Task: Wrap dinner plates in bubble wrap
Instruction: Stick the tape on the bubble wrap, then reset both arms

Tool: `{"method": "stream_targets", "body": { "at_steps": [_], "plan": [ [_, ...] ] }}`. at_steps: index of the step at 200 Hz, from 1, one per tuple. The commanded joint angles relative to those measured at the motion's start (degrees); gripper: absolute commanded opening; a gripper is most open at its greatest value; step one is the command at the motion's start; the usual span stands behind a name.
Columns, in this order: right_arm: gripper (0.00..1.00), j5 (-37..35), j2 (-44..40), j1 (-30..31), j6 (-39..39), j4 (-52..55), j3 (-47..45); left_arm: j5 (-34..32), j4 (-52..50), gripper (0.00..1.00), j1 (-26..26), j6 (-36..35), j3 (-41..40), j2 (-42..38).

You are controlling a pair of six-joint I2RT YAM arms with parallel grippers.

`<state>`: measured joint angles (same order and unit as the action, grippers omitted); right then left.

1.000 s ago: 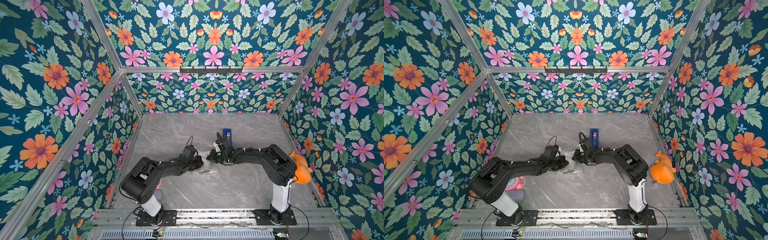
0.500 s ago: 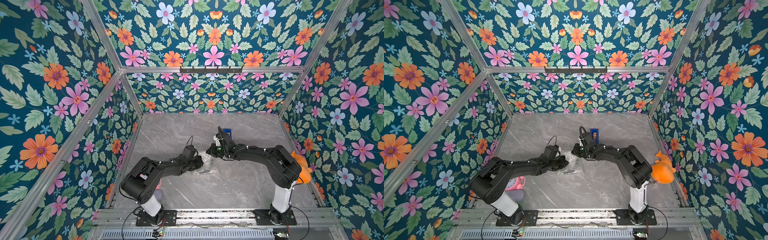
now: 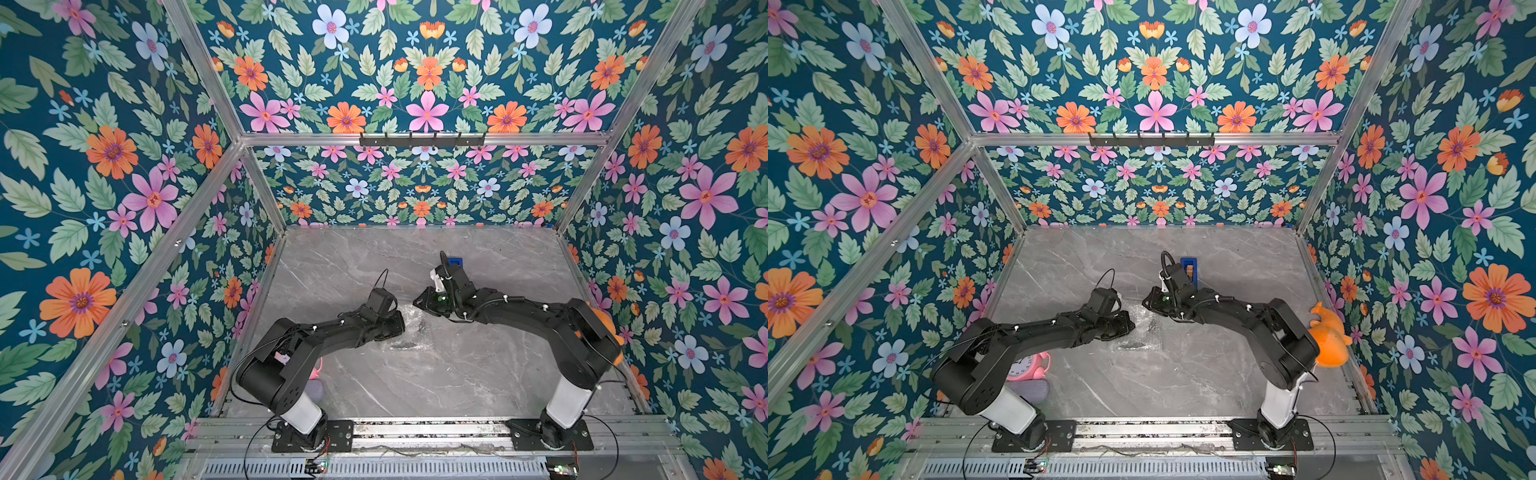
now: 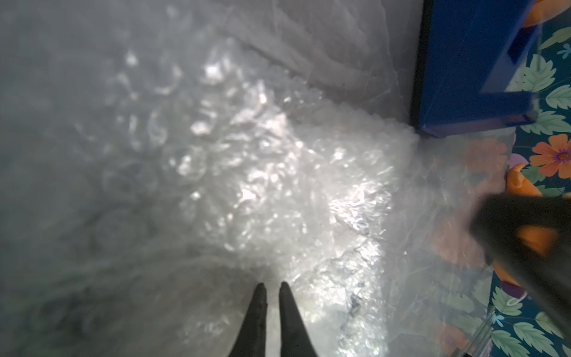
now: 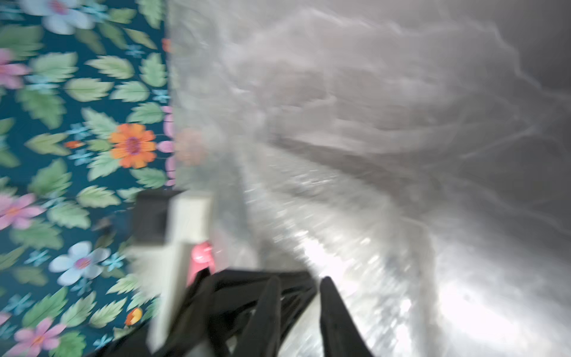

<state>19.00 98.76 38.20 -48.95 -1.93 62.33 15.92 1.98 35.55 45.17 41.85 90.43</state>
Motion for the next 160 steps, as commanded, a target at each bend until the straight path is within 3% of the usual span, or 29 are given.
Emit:
{"method": "stream_targets", "body": {
  "at_steps": [1,35,44,57,77,92,100,108,124,140,148,160],
  "plan": [
    [0.34,-3.76,-7.94,0.62,4.04,10.52,0.48,-2.3,-6.05,0.24,-0.04,-2.22,3.37,-2.16],
    [0.48,-13.26,-22.57,0.6,7.35,24.2,-2.89,-4.11,-10.8,0.39,-0.05,-3.31,9.28,-5.0],
    [0.53,-17.58,-26.86,0.65,7.78,28.12,-4.02,-4.76,-12.24,0.47,-0.04,-3.88,10.4,-5.81],
    [0.59,-24.77,-32.83,0.55,8.54,33.11,-6.11,-6.43,-14.69,0.49,-0.04,-5.35,12.01,-7.31],
    [0.69,-36.13,-40.75,0.21,10.21,38.18,-10.58,-13.63,-18.15,0.53,-0.58,-8.94,15.11,-10.32],
    [0.68,-45.85,-46.82,0.2,14.32,37.8,-17.48,-20.6,-19.5,0.56,-2.18,-11.78,17.07,-12.84],
    [0.75,-49.64,-49.95,-0.42,16.8,36.91,-20.83,-24.95,-19.12,0.6,-3.34,-13.15,17.38,-14.01],
    [0.82,-52.18,-52.47,-2.77,17.92,36.74,-23.2,-29.58,-18.6,0.64,-5.19,-14.05,17.47,-14.82],
    [0.82,-52.65,-53.8,-11.85,19.31,36.67,-26.05,-37.36,-17.38,0.64,-10.68,-14.95,16.97,-14.86],
    [0.79,-49.97,-52.67,-21.84,21.81,36.31,-26.77,-38.5,-12.75,0.67,-17.43,-18.07,14.44,-13.92],
    [0.79,-50.06,-52.09,-25.48,23.02,35.12,-27.04,-40.26,-9.35,0.71,-19.57,-20.32,12.65,-12.73],
    [0.79,-52.29,-51.38,-28.07,27.2,29.85,-29.24,-47.78,-3.63,0.85,-20.86,-25.36,9.82,-9.89]
  ]
}}
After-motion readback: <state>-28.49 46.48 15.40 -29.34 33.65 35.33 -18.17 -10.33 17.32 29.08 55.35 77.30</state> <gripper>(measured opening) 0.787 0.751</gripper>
